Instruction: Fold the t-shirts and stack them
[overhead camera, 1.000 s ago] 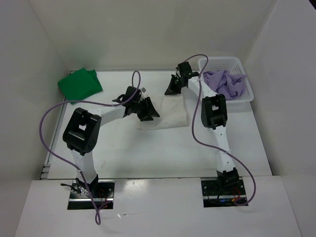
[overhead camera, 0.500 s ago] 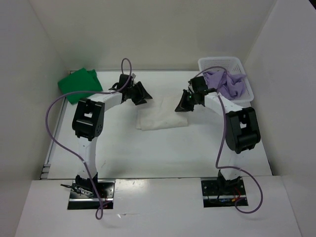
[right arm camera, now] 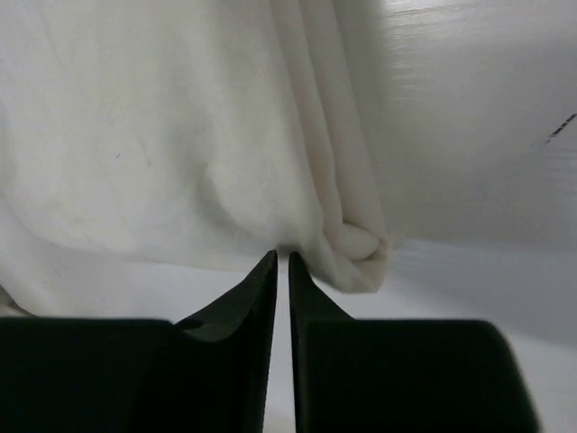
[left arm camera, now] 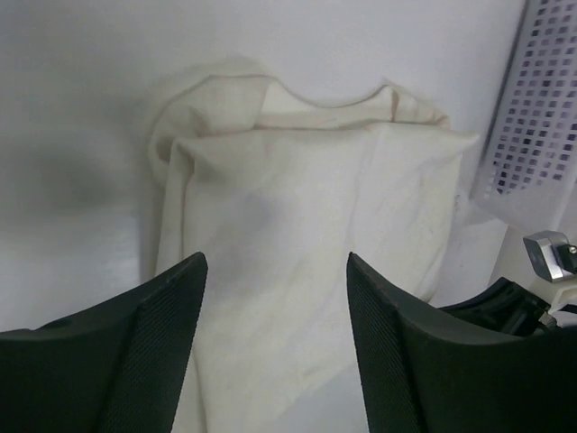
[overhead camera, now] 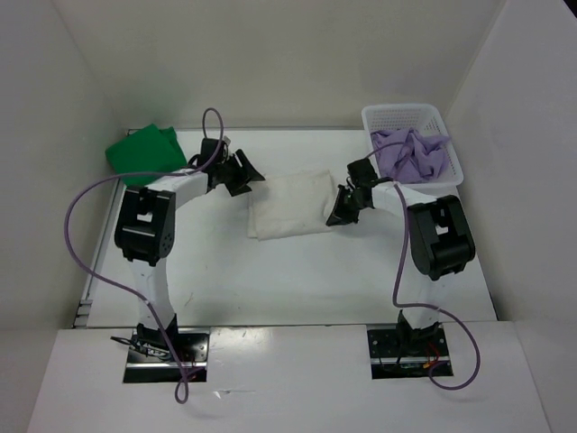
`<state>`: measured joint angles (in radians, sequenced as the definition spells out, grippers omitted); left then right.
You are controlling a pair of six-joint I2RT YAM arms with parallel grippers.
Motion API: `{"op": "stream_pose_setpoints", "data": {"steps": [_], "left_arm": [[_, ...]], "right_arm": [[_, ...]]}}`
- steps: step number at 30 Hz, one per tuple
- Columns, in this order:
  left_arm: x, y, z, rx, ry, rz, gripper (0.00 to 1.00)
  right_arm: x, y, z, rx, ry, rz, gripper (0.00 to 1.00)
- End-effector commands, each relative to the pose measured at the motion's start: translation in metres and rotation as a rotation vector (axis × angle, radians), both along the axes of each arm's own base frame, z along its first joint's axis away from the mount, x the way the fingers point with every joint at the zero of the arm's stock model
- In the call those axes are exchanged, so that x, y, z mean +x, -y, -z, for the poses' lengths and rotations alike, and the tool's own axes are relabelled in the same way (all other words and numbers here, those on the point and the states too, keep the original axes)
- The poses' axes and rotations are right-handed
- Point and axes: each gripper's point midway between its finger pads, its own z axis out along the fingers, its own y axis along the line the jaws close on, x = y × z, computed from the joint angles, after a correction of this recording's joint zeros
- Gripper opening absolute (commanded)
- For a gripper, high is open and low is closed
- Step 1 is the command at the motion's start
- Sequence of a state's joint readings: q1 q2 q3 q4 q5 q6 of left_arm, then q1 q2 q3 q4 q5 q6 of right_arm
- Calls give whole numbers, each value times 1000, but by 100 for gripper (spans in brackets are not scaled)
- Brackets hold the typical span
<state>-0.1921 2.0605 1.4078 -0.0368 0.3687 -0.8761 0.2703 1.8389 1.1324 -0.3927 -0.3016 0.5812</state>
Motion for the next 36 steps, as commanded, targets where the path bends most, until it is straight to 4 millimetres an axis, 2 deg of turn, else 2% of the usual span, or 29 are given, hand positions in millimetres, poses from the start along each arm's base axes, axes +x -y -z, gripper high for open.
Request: {"op": "stream_pose_setpoints", "data": {"steps": [1, 2, 4, 7, 8, 9, 11, 12, 14, 16, 17, 18, 21, 24, 25, 28, 29, 30, 31, 33, 36], "left_arm": [[-2, -24, -72, 72, 187, -37, 71], [-7, -30, -71, 98, 187, -51, 73], [-27, -39, -56, 150, 152, -42, 75], [-45, -45, -28, 197, 86, -21, 77], [-56, -43, -11, 188, 34, 3, 79], [-61, -42, 2, 191, 6, 22, 79], [-64, -39, 15, 185, -22, 52, 80], [-69, -35, 28, 175, -52, 82, 84], [-71, -30, 44, 157, -83, 114, 86], [-69, -23, 46, 124, -87, 151, 87], [-69, -23, 55, 125, -99, 152, 87], [-63, -13, 50, 107, -67, 186, 87], [-62, 6, 61, 107, -74, 237, 86], [-60, 36, 65, 64, -53, 304, 81], [-60, 43, 74, 44, -72, 311, 78], [-51, 66, 65, -12, -52, 342, 66], [-51, 76, 59, -14, -35, 361, 61], [-39, 78, 48, -9, 3, 352, 49], [-36, 85, 43, -4, 23, 359, 43], [-26, 86, 33, 4, 51, 345, 30], [-2, 89, 3, 27, 116, 323, 12]], "right_arm": [[7, 3, -46, 10, 128, -6, 16], [6, 1, -54, 25, 145, -12, 27], [5, -1, -75, 47, 182, -19, 36], [0, -4, -95, 79, 223, -33, 50], [1, -4, -102, 86, 247, -33, 55], [-2, -3, -103, 90, 246, -26, 57], [-6, -2, -116, 101, 286, -26, 61], [-9, -2, -116, 101, 287, -26, 63], [-13, -2, -124, 116, 305, -34, 63], [-15, 0, -122, 125, 305, -32, 64], [-17, -2, -127, 137, 313, -39, 64], [-20, -2, -124, 142, 302, -45, 64], [-20, -2, -125, 144, 311, -45, 64], [-21, -2, -126, 151, 315, -38, 64], [-21, -2, -126, 151, 315, -38, 64], [-21, -2, -126, 151, 315, -38, 64], [-21, 0, -124, 138, 309, -30, 64], [-21, 0, -124, 138, 309, -30, 64], [-21, 0, -124, 138, 309, -30, 64], [-21, 0, -124, 138, 309, -30, 64], [-21, 0, -124, 142, 305, -23, 64]]}}
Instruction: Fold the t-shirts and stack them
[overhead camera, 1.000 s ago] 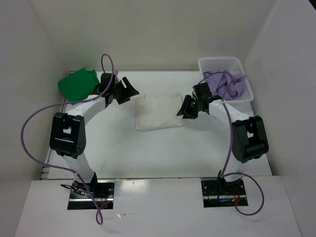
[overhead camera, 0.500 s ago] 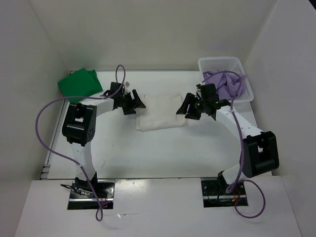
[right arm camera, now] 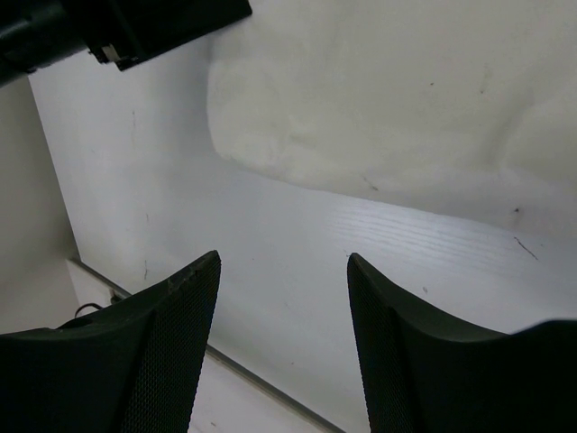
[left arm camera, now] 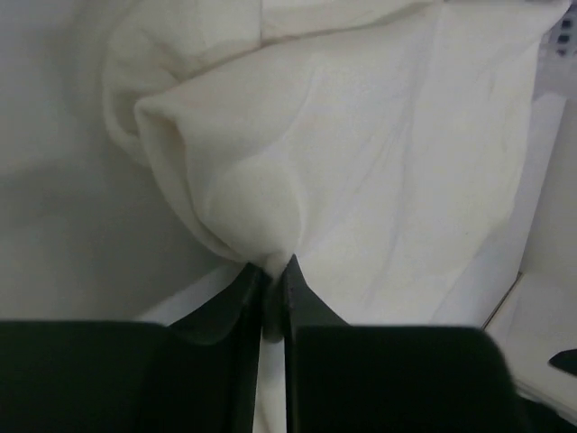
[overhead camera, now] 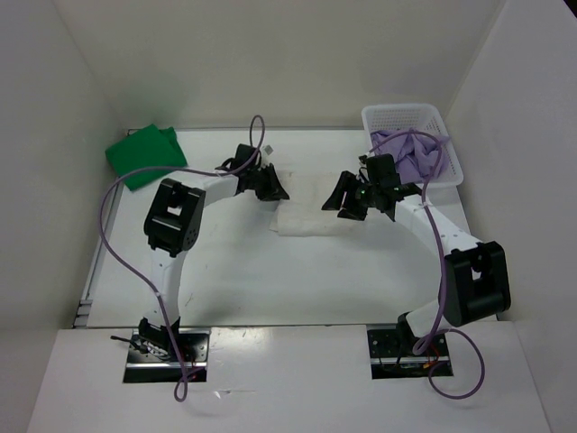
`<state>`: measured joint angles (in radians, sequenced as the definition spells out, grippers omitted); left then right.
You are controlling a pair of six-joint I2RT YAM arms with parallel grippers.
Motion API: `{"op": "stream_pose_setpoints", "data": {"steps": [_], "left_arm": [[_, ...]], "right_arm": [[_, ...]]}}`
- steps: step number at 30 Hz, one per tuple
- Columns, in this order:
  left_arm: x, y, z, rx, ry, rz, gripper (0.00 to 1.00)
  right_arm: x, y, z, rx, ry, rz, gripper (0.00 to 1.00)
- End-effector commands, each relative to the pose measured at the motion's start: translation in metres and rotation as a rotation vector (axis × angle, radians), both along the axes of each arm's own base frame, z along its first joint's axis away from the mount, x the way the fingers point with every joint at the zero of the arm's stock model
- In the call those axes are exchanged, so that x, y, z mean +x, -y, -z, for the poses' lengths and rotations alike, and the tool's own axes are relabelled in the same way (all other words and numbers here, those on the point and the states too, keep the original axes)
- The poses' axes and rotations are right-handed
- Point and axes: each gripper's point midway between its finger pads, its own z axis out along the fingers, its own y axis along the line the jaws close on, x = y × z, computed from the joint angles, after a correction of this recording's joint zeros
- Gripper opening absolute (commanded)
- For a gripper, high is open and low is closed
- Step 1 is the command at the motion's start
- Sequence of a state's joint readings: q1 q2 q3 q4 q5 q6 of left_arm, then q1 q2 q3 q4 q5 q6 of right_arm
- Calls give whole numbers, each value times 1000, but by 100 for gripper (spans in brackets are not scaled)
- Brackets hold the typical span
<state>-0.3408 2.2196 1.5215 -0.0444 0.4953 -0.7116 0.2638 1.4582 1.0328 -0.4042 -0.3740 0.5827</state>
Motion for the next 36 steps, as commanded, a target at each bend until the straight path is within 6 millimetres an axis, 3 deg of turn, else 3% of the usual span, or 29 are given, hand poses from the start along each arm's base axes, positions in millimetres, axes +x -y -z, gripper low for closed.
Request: {"op": "stream_pose_setpoints", "data": {"steps": [1, 2, 4, 6, 7, 9, 10, 12, 13, 15, 16, 17, 18, 19, 20, 21, 22, 23, 24, 27, 29, 30, 31, 32, 34, 36], "left_arm": [[35, 2, -47, 4, 132, -21, 10], [43, 3, -58, 0, 163, -28, 8], [70, -13, -96, -24, 243, -72, 7], [86, -27, -119, -46, 278, -102, 5], [101, -47, -145, -62, 331, -136, 5], [112, -74, -177, -75, 386, -175, 5], [124, -103, -185, -69, 405, -226, 5], [131, -138, -215, -60, 456, -278, 5], [137, -177, -224, -48, 475, -341, 5], [135, -218, -240, -43, 491, -417, 5], [135, -260, -241, -37, 494, -492, 5], [124, -278, -237, -27, 478, -526, 7], [121, -304, -231, 9, 474, -601, 12], [115, -344, -229, 21, 485, -698, 20], [102, -360, -238, 25, 509, -755, 36], [86, -377, -197, 47, 426, -830, 56], [73, -396, -195, 45, 412, -895, 89], [65, -398, -184, 41, 379, -913, 100], [52, -393, -156, 39, 314, -919, 100], [29, -382, -148, 2, 279, -947, 100], [2, -372, -137, -11, 241, -972, 100], [-7, -369, -134, -15, 214, -978, 100], [-16, -364, -142, -22, 224, -970, 100], [-27, -357, -134, -14, 190, -948, 100], [-35, -331, -147, -12, 208, -848, 100], [-51, -281, -139, -4, 162, -709, 100]], "right_arm": [[4, 2, -17, 20, 56, 19, 64], [4, 2, -17, 20, 56, 20, 64], [4, 2, -17, 25, 51, 26, 64], [2, 2, -16, 22, 41, 26, 64], [3, 5, -16, 22, 41, 35, 64], [4, 9, -14, 14, 37, 38, 64], [3, 8, -17, 20, 36, 32, 64], [3, 8, -13, 12, 32, 25, 64], [4, 8, -12, 9, 22, 25, 64], [6, 6, -11, 11, 20, 11, 64], [5, 5, -8, 15, 10, 5, 64], [5, 5, -5, 13, 1, 5, 65], [4, 4, -6, 15, 4, -9, 65], [5, 4, -3, 13, -4, -9, 65], [5, 4, -2, 13, -5, -9, 65], [4, 3, 0, 15, -11, -24, 65], [2, 1, 3, 24, -25, -34, 65], [2, -1, 3, 30, -27, -40, 65], [2, 0, 6, 24, -31, -46, 65], [4, -1, 6, 24, -31, -46, 65], [2, -1, 7, 22, -40, -46, 65], [3, 1, 8, 13, -38, -38, 64], [1, 2, 11, 11, -47, -38, 61], [1, 1, 11, 15, -52, -31, 57], [-4, -2, 19, 43, -94, -21, 38], [-5, -15, 14, 94, -86, -45, 27]]}}
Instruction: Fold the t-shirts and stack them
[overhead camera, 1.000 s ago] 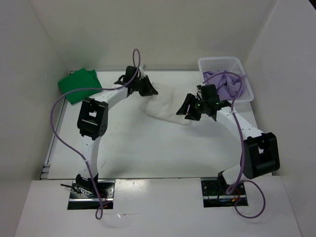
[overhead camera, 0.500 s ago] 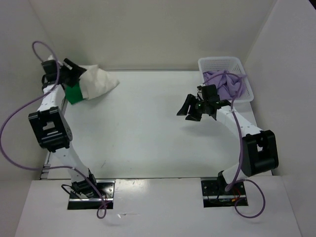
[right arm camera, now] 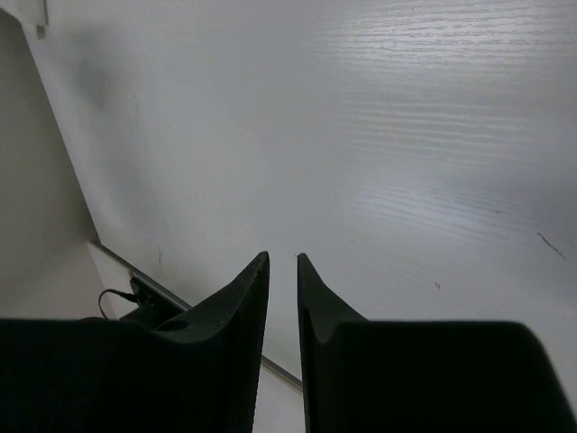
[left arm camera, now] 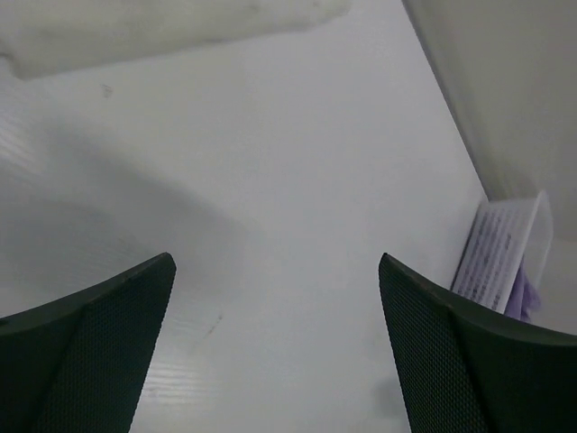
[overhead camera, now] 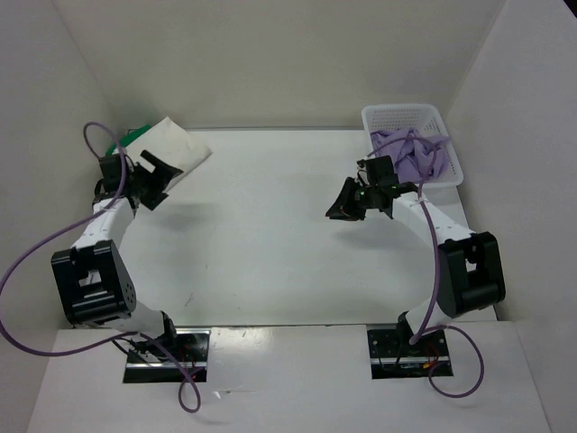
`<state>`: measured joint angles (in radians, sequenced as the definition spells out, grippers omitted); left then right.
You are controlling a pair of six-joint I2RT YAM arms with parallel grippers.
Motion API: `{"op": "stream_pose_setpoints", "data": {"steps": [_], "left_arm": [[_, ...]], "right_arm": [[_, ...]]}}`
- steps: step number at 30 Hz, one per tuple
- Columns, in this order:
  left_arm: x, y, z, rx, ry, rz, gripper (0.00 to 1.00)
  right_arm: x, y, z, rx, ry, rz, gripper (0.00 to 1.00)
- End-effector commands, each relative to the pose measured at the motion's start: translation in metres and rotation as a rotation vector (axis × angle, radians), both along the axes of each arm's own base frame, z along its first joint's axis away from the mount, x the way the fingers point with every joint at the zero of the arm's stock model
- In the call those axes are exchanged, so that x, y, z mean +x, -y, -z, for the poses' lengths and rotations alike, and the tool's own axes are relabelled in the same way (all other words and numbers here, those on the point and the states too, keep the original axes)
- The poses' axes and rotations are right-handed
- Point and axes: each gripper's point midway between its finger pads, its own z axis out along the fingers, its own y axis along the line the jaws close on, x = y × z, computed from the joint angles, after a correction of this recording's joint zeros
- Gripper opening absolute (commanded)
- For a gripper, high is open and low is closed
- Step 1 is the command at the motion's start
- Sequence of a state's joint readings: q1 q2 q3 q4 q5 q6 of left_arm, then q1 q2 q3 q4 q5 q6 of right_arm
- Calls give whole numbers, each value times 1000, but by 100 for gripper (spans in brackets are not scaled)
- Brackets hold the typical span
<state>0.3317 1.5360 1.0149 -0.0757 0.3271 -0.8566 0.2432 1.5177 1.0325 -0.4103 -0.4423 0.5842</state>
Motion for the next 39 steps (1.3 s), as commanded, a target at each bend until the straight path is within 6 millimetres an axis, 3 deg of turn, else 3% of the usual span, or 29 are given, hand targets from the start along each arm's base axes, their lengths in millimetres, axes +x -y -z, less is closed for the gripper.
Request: {"op": "stream_pose_setpoints", "data": {"steps": [1, 2, 3, 4, 5, 8, 10, 11, 13, 14, 15, 16, 17, 18, 19, 20, 22, 24, 27, 32, 33, 37, 39], "left_arm": [[-17, 77, -27, -10, 65, 268, 100], [-28, 122, -24, -38, 37, 387, 100], [-38, 146, -19, -58, 18, 456, 94], [-55, 174, -8, -123, -27, 532, 84], [-74, 216, -2, -153, -58, 640, 68], [-117, 282, 28, -251, -216, 797, 56], [-128, 305, 35, -272, -237, 856, 53], [-130, 315, 39, -290, -260, 889, 53], [-128, 320, 43, -291, -270, 909, 50], [-127, 322, 53, -302, -289, 914, 50], [-124, 325, 52, -301, -283, 937, 51], [-126, 326, 66, -313, -326, 955, 53], [-134, 331, 64, -366, -331, 1013, 54], [-137, 333, 67, -393, -341, 1034, 54], [-137, 331, 70, -400, -341, 1056, 54], [-136, 333, 71, -410, -344, 1083, 55], [-134, 325, 65, -419, -320, 1096, 55], [-123, 315, 51, -393, -245, 1078, 57], [-113, 306, 35, -357, -191, 1042, 57], [-114, 298, 32, -329, -177, 994, 62], [-114, 298, 27, -326, -163, 996, 68], [-106, 295, 19, -300, -116, 979, 73], [-104, 290, 22, -288, -119, 966, 73]], "right_arm": [[-5, -23, -3, 82, -26, -28, 23], [-16, -39, -2, 81, -38, -61, 20], [-17, -48, -2, 79, -43, -70, 19], [-15, -54, -6, 71, -34, -59, 17], [-19, -64, -5, 55, -35, -82, 15], [4, -55, -22, 0, 38, -64, 6], [33, -41, -46, -9, 115, -22, 3], [59, -20, -71, -10, 175, 53, 1], [88, 19, -65, -106, 155, 204, 0], [109, 45, -82, -119, 191, 281, 0], [119, 61, -73, -160, 169, 315, 0], [131, 84, -71, -234, 185, 371, 0], [148, 100, -86, -264, 225, 411, 10], [158, 126, -84, -308, 223, 459, 17], [166, 141, -62, -364, 170, 476, 24], [181, 162, -75, -426, 211, 511, 31], [199, 201, -58, -509, 168, 567, 44], [207, 214, -36, -523, 114, 564, 54], [211, 216, -22, -536, 96, 565, 65], [218, 214, 10, -536, 63, 551, 76], [222, 215, 15, -537, 59, 549, 76], [231, 210, 32, -513, 44, 539, 76], [236, 210, 39, -509, 33, 545, 68]]}}
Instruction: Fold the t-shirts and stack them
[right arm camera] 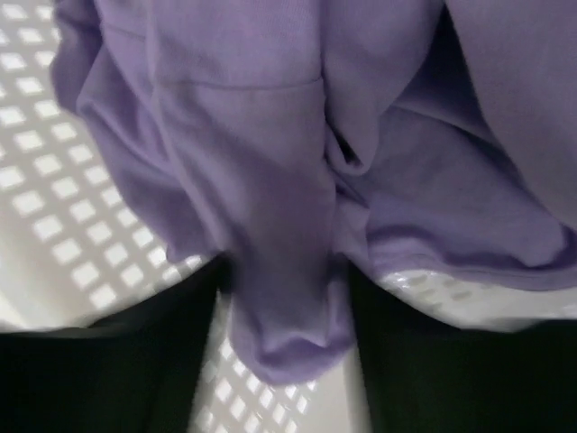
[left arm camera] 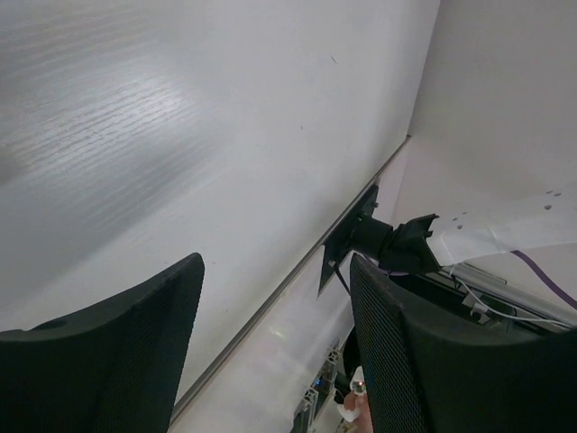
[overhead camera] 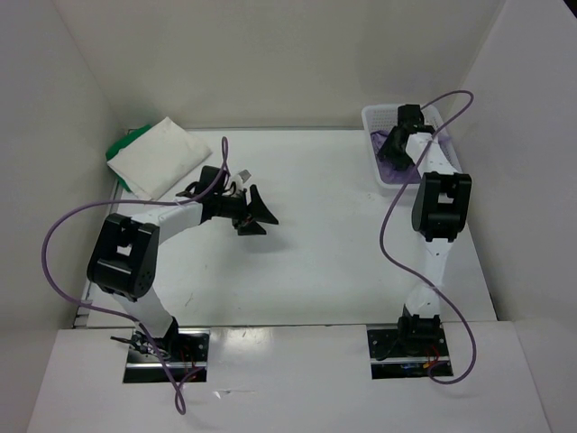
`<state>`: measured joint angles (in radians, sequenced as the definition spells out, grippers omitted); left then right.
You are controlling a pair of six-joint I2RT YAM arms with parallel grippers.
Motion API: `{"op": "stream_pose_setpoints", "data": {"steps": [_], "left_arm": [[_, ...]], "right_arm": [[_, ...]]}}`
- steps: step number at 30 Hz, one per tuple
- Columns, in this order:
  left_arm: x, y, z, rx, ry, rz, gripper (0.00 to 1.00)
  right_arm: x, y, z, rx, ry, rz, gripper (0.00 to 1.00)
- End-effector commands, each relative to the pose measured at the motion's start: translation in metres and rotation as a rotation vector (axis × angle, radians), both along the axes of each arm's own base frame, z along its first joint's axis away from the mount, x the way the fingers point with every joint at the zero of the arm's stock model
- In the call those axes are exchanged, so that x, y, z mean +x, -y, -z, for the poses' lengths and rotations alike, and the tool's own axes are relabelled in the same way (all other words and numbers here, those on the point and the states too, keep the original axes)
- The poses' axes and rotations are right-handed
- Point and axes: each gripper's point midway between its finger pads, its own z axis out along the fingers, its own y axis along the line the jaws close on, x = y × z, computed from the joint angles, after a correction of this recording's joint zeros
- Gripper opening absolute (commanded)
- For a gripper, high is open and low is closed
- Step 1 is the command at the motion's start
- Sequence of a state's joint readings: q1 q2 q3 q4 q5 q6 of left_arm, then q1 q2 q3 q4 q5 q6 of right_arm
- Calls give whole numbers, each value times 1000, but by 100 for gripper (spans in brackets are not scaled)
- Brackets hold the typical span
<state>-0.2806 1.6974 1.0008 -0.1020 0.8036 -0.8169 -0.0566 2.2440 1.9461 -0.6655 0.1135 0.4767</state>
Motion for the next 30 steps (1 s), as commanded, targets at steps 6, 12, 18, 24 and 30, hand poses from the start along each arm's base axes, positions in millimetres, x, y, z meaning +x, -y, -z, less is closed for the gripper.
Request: {"op": "stream_pose_setpoints", "data": {"steps": [6, 12, 18, 24, 30], "left_arm": [[17, -9, -20, 41, 112, -37, 72], [45, -3, -60, 22, 222, -63, 76], [74, -26, -77, 25, 232, -165, 79], [103, -69, -90, 54, 249, -344, 81], [116, -121, -103, 79, 267, -510, 82]], "right_arm": [[29, -5, -62, 17, 193, 12, 2], [7, -11, -177, 45, 420, 15, 0], [-72, -62, -414, 230, 1003, -193, 0], [-185, -187, -553, 530, 1249, -833, 0], [-296, -252, -629, 664, 1465, -1289, 0]]}}
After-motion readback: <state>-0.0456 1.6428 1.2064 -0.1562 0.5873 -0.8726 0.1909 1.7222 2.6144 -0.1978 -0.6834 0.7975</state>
